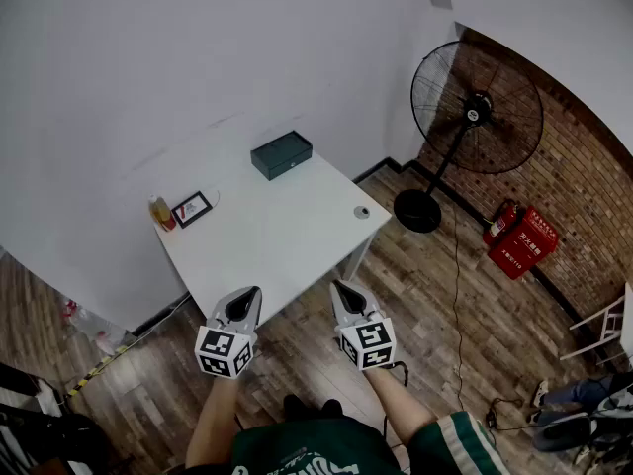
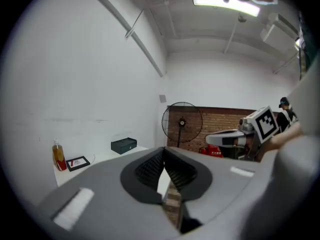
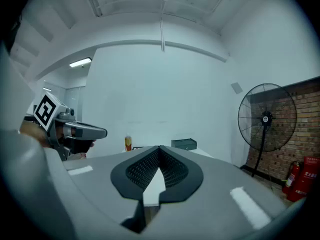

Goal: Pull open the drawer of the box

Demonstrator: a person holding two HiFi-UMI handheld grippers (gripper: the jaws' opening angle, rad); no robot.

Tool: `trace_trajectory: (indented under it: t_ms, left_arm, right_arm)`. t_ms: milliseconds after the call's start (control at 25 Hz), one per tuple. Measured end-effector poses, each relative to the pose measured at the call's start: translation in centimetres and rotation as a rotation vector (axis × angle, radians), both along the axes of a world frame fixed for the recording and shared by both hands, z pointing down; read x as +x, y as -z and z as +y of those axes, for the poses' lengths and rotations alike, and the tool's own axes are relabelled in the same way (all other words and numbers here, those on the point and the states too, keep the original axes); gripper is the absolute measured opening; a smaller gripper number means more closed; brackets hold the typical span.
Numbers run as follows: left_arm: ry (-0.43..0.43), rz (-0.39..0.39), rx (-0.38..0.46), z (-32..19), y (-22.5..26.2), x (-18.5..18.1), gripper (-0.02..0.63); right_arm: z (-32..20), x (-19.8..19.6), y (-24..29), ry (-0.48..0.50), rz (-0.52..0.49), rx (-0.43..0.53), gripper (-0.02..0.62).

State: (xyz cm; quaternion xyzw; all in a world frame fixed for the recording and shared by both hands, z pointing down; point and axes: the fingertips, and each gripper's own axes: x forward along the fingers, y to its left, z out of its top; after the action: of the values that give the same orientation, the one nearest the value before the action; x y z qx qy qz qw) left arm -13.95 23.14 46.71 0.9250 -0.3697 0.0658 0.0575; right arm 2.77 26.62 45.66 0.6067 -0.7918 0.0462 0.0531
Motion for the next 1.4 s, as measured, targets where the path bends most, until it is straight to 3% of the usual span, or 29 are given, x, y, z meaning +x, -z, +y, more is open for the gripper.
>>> trace_trajectory:
  t_ms: [440,840,1040,1400]
  left_arm:
    - [-0.039,0.001,-0.001,-0.7,-0.8,-0.3,0.052]
    - [-0.051,0.003,-0.022,-3.7,-1.8,1.0,0.052]
    - [-0.036,-0.010,-0.035,-7.1,-2.9,1.9,0.052]
    - [0.030,-0.016,-0.040,-17.6,-2.5,4.0,0.052]
  right_arm:
    - [-0.1,-0.6,-1.2,-0.028,-0.023,-0.017,0.002]
    - [-3.1,1.1,-2.1,-0.040,-0.078,-0.030,0.002]
    - [-6.9,2.4,-3.5,-0.040,-0.088,-0.049,0.002]
    - [-19.9,4.3,-3.5,0.032,-0.102,-0.056,0.002]
